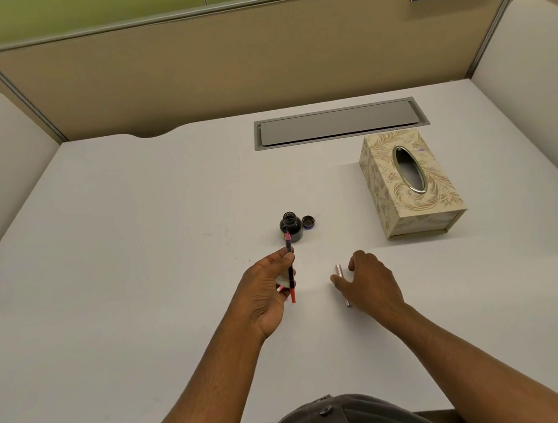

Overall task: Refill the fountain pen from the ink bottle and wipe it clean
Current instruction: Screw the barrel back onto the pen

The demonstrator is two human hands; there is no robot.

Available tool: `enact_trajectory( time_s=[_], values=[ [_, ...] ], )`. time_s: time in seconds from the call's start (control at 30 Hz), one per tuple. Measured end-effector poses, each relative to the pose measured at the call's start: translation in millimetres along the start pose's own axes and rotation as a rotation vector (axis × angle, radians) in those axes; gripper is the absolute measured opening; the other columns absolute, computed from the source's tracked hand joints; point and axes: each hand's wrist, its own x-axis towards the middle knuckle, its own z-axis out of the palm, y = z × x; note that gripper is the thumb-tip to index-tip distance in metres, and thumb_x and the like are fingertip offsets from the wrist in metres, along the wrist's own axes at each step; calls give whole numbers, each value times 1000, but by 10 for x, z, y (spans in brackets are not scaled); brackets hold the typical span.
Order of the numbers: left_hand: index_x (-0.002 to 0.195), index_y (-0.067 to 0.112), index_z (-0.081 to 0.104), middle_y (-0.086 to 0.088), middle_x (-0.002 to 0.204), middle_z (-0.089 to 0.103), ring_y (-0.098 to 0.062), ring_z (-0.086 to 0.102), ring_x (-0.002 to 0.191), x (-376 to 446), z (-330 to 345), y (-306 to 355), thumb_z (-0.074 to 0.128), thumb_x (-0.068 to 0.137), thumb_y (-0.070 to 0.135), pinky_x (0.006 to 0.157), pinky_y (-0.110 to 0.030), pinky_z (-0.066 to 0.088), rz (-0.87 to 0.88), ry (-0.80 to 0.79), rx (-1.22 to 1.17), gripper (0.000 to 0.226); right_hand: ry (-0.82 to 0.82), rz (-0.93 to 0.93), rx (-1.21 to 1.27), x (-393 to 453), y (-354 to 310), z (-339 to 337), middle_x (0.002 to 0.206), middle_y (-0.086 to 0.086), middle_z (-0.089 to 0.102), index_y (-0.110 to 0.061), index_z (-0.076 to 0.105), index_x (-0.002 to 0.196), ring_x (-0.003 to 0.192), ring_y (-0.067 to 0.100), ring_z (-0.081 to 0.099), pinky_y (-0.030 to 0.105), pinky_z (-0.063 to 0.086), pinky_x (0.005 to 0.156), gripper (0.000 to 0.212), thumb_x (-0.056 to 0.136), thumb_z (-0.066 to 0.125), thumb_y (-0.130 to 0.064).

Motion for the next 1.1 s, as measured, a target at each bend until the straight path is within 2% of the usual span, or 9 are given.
enact_trajectory(
  time_s=[0.13, 0.3, 0.4, 0.5, 0.57, 0.67, 0.8, 0.87, 1.1],
  values=[
    [82, 11, 68, -3, 72, 56, -16, 50, 67, 14, 20, 9, 67, 84, 8, 68, -29, 44, -31, 7, -20, 3, -20, 19, -28, 25, 41, 86, 99, 4, 57, -13, 52, 97, 87, 25, 60, 32, 42, 71, 30, 88, 59, -41],
    [89, 7, 68, -2, 69, 55, -15, 48, 65, 7, 11, 30, 67, 83, 9, 64, -28, 41, -103, 13, -120, 6, -17, 93, -9, 71, 44, 72, 84, 5, 66, -10, 62, 83, 74, 23, 60, 32, 45, 64, 26, 86, 57, -35],
    [83, 12, 63, 3, 66, 56, -9, 52, 52, 1, 32, 68, 64, 85, 11, 64, -26, 42, -167, -7, -213, 3, -67, 131, 216, 71, 2, -6, 69, -1, 68, -12, 66, 74, 67, 17, 63, 28, 45, 57, 20, 80, 63, -31],
    [80, 15, 59, 4, 68, 51, -11, 58, 53, 19, 29, 83, 67, 83, 13, 59, -26, 50, -163, -27, -239, 9, -148, 73, 519, -31, -114, -110, 65, -3, 68, -16, 67, 73, 56, 11, 61, 22, 46, 54, 12, 80, 68, -26],
    [78, 14, 59, 3, 63, 47, -12, 58, 50, 19, 30, 89, 68, 82, 13, 57, -26, 50, -144, -30, -250, 10, -217, 7, 614, -114, -181, -174, 66, 0, 68, -16, 67, 74, 56, 10, 59, 24, 49, 57, 12, 81, 70, -26],
    [80, 12, 63, 2, 58, 52, -12, 60, 47, 5, 50, 115, 65, 86, 12, 56, -25, 51, -141, -26, -294, 6, -284, -81, 627, -204, -242, -239, 70, -2, 67, -15, 68, 79, 59, 9, 59, 26, 49, 59, 11, 83, 70, -25],
    [84, 13, 69, 4, 63, 56, -9, 48, 53, 59, 28, 125, 67, 85, 17, 67, -26, 40, -136, 9, -270, 5, -357, -107, 663, -293, -279, -214, 72, -1, 68, -14, 69, 83, 57, 7, 58, 24, 48, 60, 12, 84, 71, -25],
    [83, 14, 70, 4, 62, 57, -10, 41, 58, 104, 12, 125, 66, 86, 19, 67, -27, 37, -116, 34, -230, 7, -390, -121, 659, -316, -282, -184, 72, -1, 68, -15, 69, 83, 58, 7, 58, 24, 48, 60, 11, 84, 71, -25],
    [89, 13, 70, 3, 72, 56, -12, 39, 63, 178, -2, 153, 67, 87, 22, 65, -28, 37, -61, 110, -172, 10, -412, -136, 668, -322, -304, -156, 73, -4, 69, -16, 70, 86, 61, 7, 60, 24, 49, 63, 10, 85, 70, -26]
  ],
)
